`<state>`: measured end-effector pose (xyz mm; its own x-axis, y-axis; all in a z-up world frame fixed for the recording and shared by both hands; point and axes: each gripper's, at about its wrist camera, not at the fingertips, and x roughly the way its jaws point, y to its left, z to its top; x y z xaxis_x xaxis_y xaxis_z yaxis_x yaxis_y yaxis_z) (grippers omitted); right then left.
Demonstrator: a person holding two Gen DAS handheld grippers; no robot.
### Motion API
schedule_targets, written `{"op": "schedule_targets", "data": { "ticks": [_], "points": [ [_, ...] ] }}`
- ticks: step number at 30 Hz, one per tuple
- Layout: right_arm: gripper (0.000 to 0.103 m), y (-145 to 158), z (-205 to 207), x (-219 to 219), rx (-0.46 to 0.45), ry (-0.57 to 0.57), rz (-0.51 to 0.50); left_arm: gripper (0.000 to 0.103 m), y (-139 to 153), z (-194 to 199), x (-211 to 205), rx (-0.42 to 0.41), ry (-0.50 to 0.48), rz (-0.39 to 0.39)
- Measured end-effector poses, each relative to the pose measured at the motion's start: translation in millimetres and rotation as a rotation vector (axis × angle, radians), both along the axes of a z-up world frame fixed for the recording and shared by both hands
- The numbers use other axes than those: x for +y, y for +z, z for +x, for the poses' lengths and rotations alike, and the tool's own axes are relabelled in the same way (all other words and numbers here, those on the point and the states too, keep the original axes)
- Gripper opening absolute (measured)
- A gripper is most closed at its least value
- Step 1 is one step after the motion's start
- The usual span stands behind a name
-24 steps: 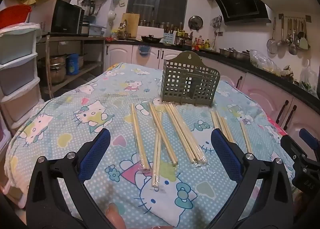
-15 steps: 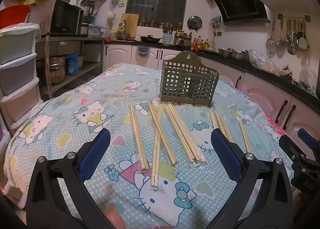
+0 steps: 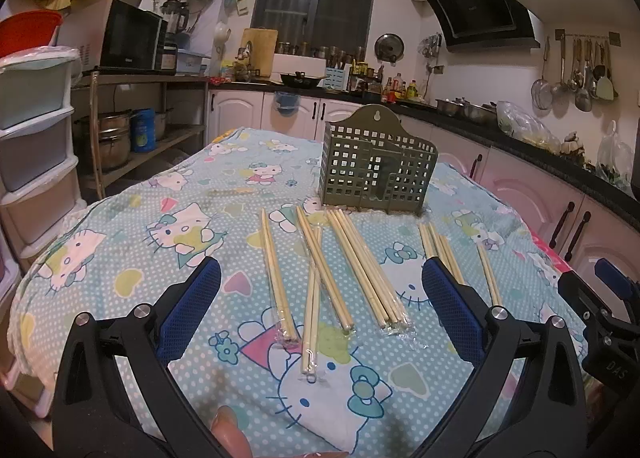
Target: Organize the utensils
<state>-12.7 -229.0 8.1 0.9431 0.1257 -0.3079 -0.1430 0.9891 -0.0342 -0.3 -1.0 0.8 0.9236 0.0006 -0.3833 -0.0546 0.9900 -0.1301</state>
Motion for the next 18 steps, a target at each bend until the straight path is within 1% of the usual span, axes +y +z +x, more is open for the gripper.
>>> {"op": "schedule_targets", "data": {
  "ticks": [18],
  "points": [
    [0.097, 1.7, -2.2, 2.7, -0.021, 0.008, 0.004, 0.092, 9.0, -3.2, 4.5, -0.019, 0.002, 0.002]
  ]
}}
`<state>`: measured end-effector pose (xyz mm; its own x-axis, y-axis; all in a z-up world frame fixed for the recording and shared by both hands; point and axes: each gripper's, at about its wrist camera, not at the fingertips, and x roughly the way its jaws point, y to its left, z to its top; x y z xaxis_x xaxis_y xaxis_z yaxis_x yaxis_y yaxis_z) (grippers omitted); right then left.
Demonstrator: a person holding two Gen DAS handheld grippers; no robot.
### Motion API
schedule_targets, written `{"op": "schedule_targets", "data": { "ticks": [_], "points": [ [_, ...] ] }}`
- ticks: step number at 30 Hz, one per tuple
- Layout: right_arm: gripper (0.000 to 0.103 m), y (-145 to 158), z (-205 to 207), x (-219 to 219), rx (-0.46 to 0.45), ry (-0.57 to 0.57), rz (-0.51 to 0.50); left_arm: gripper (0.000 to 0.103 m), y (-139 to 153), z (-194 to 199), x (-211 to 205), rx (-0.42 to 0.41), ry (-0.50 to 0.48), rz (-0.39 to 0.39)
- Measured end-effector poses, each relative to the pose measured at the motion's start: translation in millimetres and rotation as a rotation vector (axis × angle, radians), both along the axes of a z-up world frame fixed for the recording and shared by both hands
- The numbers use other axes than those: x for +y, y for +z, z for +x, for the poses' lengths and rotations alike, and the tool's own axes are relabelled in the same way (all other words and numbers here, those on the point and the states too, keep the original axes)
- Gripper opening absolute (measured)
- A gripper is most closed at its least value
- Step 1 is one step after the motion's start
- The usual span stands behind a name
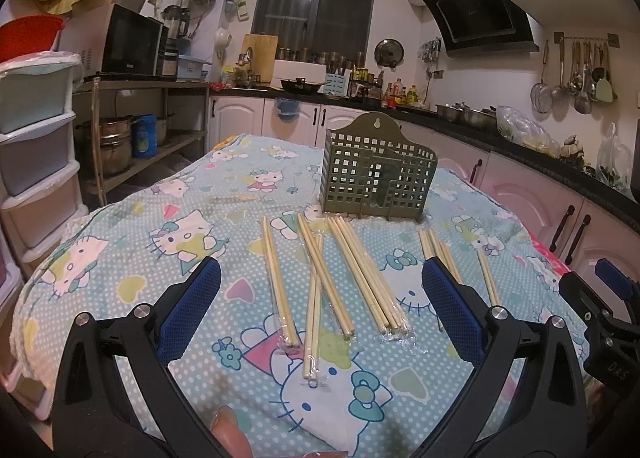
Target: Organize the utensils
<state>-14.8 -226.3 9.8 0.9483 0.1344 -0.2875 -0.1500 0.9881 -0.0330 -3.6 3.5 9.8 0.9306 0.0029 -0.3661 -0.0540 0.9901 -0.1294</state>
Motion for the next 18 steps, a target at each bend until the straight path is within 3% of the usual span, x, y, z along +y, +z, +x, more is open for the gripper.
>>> {"op": "schedule_targets", "data": {
  "ticks": [18],
  "points": [
    [0.097, 3.5, -0.6, 1.5, -0.007, 0.003, -0.001, 0.092, 5.2, 0.6, -2.1, -0.01, -0.001, 0.004]
  ]
}}
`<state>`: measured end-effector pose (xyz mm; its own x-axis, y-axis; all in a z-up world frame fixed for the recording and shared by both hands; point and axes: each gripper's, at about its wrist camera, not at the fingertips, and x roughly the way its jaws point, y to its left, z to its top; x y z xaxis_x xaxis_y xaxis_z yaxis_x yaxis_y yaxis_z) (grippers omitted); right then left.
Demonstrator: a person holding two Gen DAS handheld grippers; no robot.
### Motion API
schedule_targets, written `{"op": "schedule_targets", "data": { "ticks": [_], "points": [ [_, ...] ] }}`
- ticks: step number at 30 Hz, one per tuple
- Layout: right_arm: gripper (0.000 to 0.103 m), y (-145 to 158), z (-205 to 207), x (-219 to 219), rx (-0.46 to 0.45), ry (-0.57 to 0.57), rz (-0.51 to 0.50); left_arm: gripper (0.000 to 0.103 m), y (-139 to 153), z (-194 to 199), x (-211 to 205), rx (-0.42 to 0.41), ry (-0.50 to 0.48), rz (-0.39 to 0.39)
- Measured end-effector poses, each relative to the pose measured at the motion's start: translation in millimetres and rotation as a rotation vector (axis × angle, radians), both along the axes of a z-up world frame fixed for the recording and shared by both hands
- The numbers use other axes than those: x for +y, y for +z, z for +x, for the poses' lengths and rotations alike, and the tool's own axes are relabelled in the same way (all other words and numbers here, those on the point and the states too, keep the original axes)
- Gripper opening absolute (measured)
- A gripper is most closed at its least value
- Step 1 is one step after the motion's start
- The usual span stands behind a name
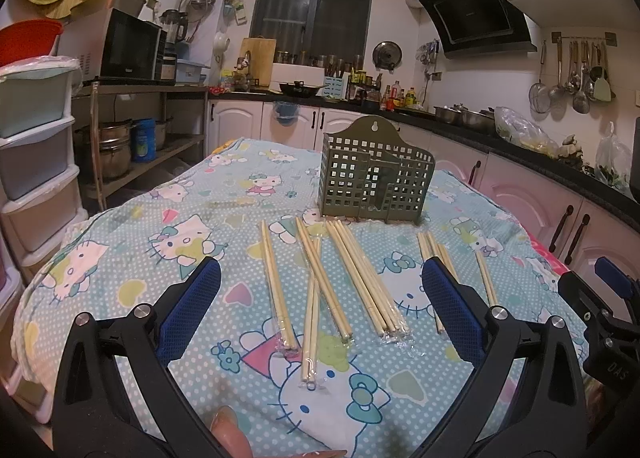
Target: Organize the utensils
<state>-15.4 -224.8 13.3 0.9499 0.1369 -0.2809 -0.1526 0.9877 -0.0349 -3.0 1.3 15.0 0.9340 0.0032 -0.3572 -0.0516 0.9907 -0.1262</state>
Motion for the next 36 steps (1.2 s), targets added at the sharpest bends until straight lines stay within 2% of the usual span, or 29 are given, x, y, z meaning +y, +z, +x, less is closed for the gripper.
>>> {"op": "schedule_targets", "data": {
  "ticks": [14, 21, 29, 36],
  "points": [
    [0.097, 0, 0, -1, 0.0, 0.002, 0.001, 0.092, 2, 0, -1, -0.017, 0.004, 0.009],
    [0.097, 4, 7, 1, 0.005, 0.021, -0.012, 0.092, -1, 5, 7, 0.003, 0.025, 0.001],
    [0.097, 9, 30, 18, 0.031, 0.091, -0.063, 0.092, -1, 18, 27, 0.04, 0.069, -0.018],
    [0.097, 12, 52, 36, 0.08, 0.171, -0.066, 0.092, 2, 34, 44, 0.079, 0.073, -0.041]
  ]
}}
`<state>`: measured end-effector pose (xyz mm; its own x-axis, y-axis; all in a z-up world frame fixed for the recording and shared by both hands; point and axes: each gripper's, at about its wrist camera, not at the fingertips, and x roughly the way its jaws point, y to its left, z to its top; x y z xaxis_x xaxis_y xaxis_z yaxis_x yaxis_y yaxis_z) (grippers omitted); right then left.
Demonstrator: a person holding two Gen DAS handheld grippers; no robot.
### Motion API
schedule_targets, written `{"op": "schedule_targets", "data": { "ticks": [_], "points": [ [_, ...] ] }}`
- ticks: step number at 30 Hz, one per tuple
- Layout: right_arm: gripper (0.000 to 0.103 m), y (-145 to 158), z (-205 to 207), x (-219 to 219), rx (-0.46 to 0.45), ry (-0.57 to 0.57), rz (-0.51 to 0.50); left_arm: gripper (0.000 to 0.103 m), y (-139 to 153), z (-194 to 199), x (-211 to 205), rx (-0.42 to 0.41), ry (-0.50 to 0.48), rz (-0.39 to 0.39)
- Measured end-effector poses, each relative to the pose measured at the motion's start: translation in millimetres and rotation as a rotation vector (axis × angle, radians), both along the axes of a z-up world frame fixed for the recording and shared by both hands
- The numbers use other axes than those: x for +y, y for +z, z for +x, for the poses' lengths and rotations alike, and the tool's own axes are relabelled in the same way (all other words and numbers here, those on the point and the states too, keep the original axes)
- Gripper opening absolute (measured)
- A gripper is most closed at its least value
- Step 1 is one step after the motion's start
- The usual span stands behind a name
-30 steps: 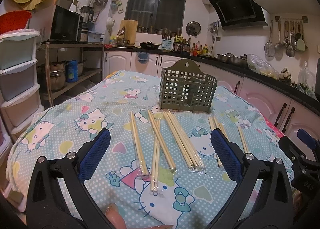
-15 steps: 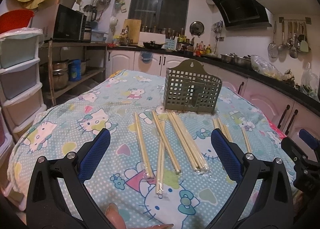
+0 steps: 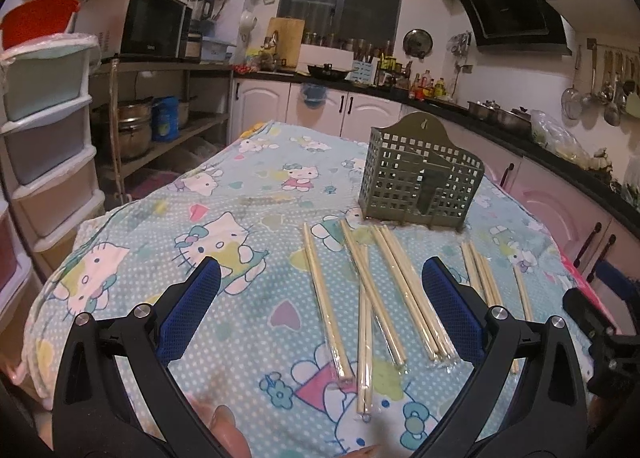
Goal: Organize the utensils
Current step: 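Lower the left tool onto a wrapped chopstick pair and close it while the right tool grasps another pair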
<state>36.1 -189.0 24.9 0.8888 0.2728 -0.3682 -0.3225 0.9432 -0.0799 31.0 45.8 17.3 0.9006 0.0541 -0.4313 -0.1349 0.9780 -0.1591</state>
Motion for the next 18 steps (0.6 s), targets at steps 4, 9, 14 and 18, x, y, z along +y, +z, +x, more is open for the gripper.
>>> {"op": "schedule_targets", "data": {
  "ticks": [4, 9, 14, 18],
  "points": [
    [0.097, 1, 9, 9, 0.013, 0.026, -0.017, 0.092, 4, 8, 6, -0.005, 0.003, -0.008],
    [0.097, 3, 25, 19, 0.031, 0.05, -0.048, 0.092, 8, 23, 7, 0.019, -0.01, -0.02],
    [0.094, 7, 47, 25, 0.074, 0.075, -0.043, 0.092, 12, 43, 15, 0.07, -0.019, -0.066],
    [0.082, 6, 66, 29, 0.113, 0.079, -0.061, 0.092, 14, 58, 19, 0.096, -0.035, -0.085]
  ]
}}
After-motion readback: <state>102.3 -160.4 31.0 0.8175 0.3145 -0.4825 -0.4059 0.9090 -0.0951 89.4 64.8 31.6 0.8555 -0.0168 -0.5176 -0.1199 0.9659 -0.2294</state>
